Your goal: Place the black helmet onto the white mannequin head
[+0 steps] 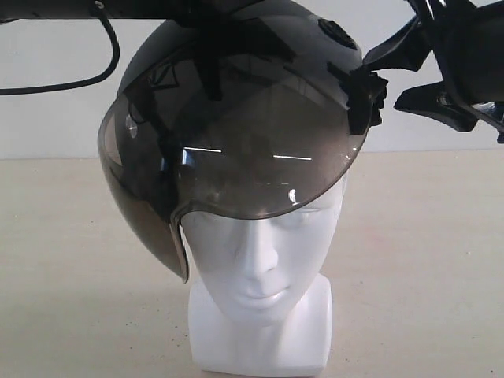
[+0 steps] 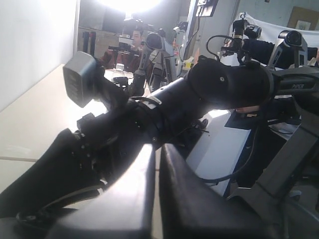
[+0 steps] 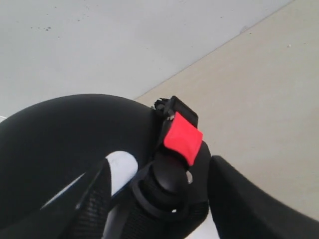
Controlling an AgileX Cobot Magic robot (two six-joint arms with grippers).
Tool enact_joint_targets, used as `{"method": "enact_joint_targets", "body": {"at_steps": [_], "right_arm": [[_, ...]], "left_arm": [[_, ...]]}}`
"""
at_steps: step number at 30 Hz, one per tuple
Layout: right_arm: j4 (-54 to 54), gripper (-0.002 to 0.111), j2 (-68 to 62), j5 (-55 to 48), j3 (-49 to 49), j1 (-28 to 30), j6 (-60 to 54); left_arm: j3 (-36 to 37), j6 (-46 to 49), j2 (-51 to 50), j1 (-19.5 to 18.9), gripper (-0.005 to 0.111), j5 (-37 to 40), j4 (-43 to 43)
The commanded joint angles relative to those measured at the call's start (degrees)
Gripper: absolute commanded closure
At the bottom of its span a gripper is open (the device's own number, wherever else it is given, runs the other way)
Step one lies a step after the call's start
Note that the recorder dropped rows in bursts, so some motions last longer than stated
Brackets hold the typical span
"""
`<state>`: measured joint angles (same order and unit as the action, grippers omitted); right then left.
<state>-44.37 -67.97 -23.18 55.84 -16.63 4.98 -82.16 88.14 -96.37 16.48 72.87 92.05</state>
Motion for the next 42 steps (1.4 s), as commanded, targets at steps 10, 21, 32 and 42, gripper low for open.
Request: {"method": "enact_joint_targets", "body": {"at_steps": [10, 21, 32, 42], "right_arm": [[-1.8, 0.053, -3.4, -4.7, 0.3, 0.1, -2.0], [-1.6, 0.107, -3.7, -5.9, 0.3, 0.1, -2.1], [1.9, 0.108, -3.3, -7.5, 0.3, 0.1, -2.9], [4.5, 0.108, -1.2, -13.6, 0.3, 0.1, -2.6]], "left_arm": [[2.9, -3.7, -3.0, 0.3, 0.102, -2.9, -10.8], [2.9, -3.7, -3.0, 0.3, 0.102, -2.9, -10.8], [2.9, -4.0, -3.0, 0.3, 0.102, -2.9, -10.8], [2.9, -5.0, -1.4, 0.3, 0.102, -2.9, -10.0]]}}
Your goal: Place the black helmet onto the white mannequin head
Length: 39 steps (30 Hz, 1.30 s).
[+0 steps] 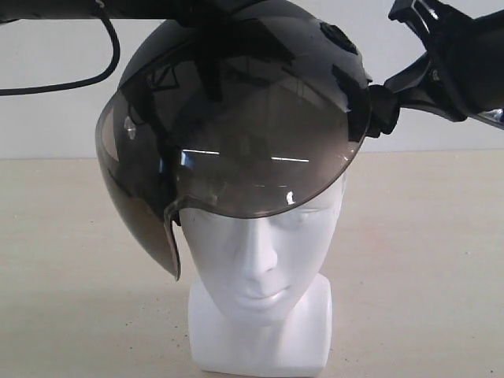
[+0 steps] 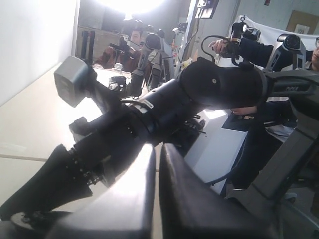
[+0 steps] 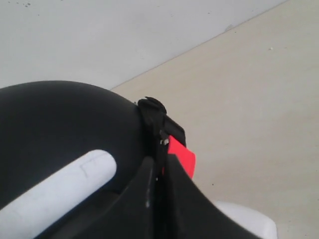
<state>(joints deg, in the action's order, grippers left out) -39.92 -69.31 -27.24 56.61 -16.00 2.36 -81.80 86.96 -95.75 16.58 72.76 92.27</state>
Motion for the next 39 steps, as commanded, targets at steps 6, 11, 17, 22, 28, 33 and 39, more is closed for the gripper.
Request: {"method": "enact_joint_targets", "body": {"at_steps": [6, 11, 17, 22, 28, 33, 39], "right_arm": [[1.4, 0.108, 0.7, -12.8, -0.5, -0.5, -1.1], [2.2, 0.108, 2.1, -14.5, -0.5, -0.5, -1.1], [3.8, 0.108, 3.8, -17.8, -0.5, -0.5, -1.5], [3.9, 0.108, 4.6, -18.8, -0.5, -0.5, -2.4], [4.6, 0.108, 4.8, -20.9, -0.5, -0.5, -3.2], [5.1, 0.108, 4.8, -22.1, -0.5, -0.5, -4.4], [8.6, 0.108, 4.8, -24.6, -0.5, -0.5, -4.5]], "left_arm": [[2.5, -5.1, -1.9, 0.2, 0.102, -2.8, -10.7], [2.5, -7.1, -1.9, 0.2, 0.102, -2.8, -10.7], [2.5, -9.2, -1.0, 1.5, 0.102, -2.8, -13.4], [2.9, -11.0, -0.4, 4.8, 0.102, -2.8, -15.1], [5.7, -11.5, 0.2, 5.9, 0.102, -2.8, -13.7], [9.2, -12.0, 2.3, 6.2, 0.102, -2.8, -12.6], [14.8, -12.0, 6.1, 6.2, 0.102, -2.8, -11.9]]}}
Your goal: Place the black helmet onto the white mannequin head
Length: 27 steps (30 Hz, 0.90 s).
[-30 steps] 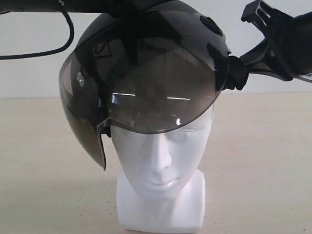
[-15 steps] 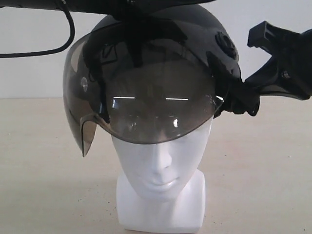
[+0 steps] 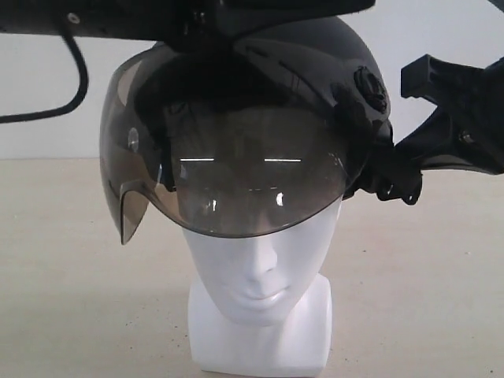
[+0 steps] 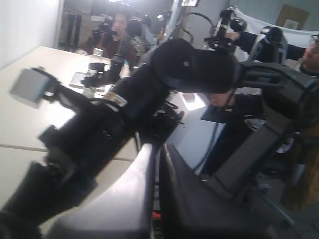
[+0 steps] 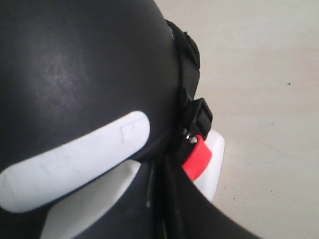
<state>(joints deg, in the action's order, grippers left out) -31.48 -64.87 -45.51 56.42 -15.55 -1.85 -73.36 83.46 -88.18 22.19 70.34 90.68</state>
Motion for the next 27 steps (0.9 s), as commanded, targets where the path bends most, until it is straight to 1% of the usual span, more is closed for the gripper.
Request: {"method": "enact_joint_targets", "body": {"at_steps": [1, 7, 14, 16, 17, 19, 24, 25, 27], "right_arm": [[0.6, 0.108, 0.4, -6.6, -0.3, -0.9, -0.2], [0.8, 0.108, 2.3, -5.9, -0.3, -0.9, -0.4], [0.8, 0.108, 3.8, -4.7, -0.3, -0.9, -1.4], [0.5, 0.106, 3.7, -4.9, -0.3, -0.9, -1.9], [0.5, 0.103, 3.7, -4.9, -0.3, -0.9, -1.9], [0.5, 0.093, 3.7, -4.9, -0.3, -0.9, -2.6], [0.5, 0.050, 3.7, -4.1, -0.3, -0.9, -3.6], [0.6, 0.045, 3.7, -4.0, -0.3, -0.9, -3.5], [0.7, 0.044, 3.7, -4.3, -0.3, -0.9, -3.0]], "left_arm": [[7.1, -8.4, -0.9, 0.5, 0.102, -0.4, -10.3], [9.6, -8.4, 0.1, 0.5, 0.102, -0.4, -9.9], [9.8, -7.8, 0.1, 0.5, 0.102, -2.0, -8.9], [9.8, -7.8, 0.1, 0.5, 0.102, -2.1, -8.8], [9.8, -7.6, 0.1, 0.5, 0.102, -2.3, -8.7], [9.8, -7.5, 0.1, 0.5, 0.102, -3.0, -8.7], [9.8, -7.5, 0.1, 0.5, 0.102, -3.3, -8.7], [9.8, -7.5, 0.1, 0.5, 0.102, -3.3, -8.7], [9.8, -7.5, 0.1, 0.5, 0.102, -3.3, -8.7]]}}
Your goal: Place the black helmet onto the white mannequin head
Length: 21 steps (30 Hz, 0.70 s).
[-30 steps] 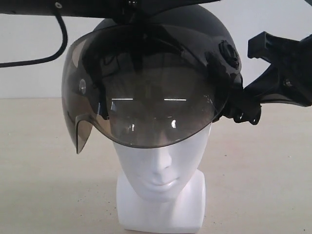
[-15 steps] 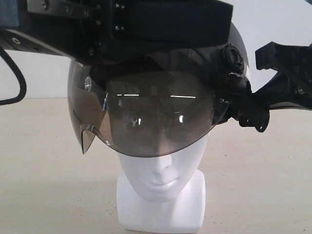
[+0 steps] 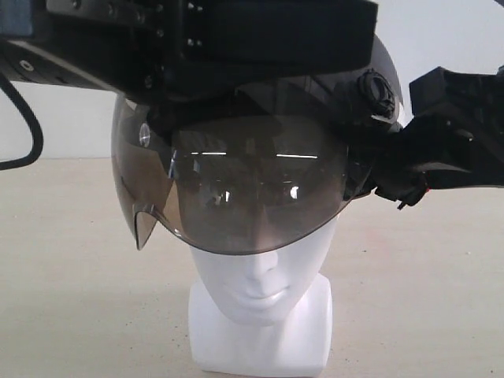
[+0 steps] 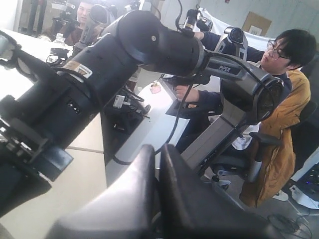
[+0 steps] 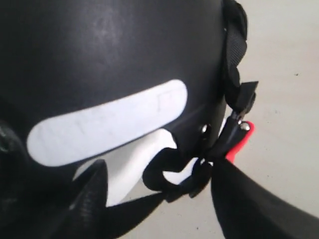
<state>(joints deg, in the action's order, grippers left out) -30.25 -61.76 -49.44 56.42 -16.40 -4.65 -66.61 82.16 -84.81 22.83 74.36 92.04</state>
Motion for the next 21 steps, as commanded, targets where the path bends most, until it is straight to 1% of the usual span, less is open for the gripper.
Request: {"method": "enact_joint_targets", "body": {"at_steps": [1, 7, 11, 12, 14, 17, 21], "right_arm": [[-0.5, 0.044, 0.6, -0.7, -0.3, -0.1, 0.1], [1.1, 0.044, 0.6, -2.2, -0.3, -0.1, 1.8], [6.7, 0.044, 1.9, -0.7, 1.8, -0.1, 5.9], [10.1, 0.044, 2.7, -1.6, 3.4, -0.1, 8.5], [13.3, 0.044, 4.0, -3.1, 4.7, -0.1, 11.7], [9.6, 0.044, 4.7, -6.6, 4.7, -0.1, 11.3], [8.0, 0.044, 4.5, -11.6, 4.7, -0.1, 5.5]], "left_arm": [[3.0, -6.2, -3.3, -0.1, 0.102, -7.3, -10.1], [3.0, -6.2, -3.3, -0.1, 0.102, -7.3, -10.1], [3.0, -6.2, -3.3, -0.1, 0.102, -7.3, -10.2], [3.0, -6.2, -3.3, -0.1, 0.102, -7.3, -10.2], [3.0, -6.2, -3.3, -0.1, 0.102, -7.3, -10.2], [3.0, -6.1, -3.3, -0.1, 0.102, -7.3, -10.2], [3.0, -6.1, -3.3, -0.1, 0.102, -7.3, -10.2]]}}
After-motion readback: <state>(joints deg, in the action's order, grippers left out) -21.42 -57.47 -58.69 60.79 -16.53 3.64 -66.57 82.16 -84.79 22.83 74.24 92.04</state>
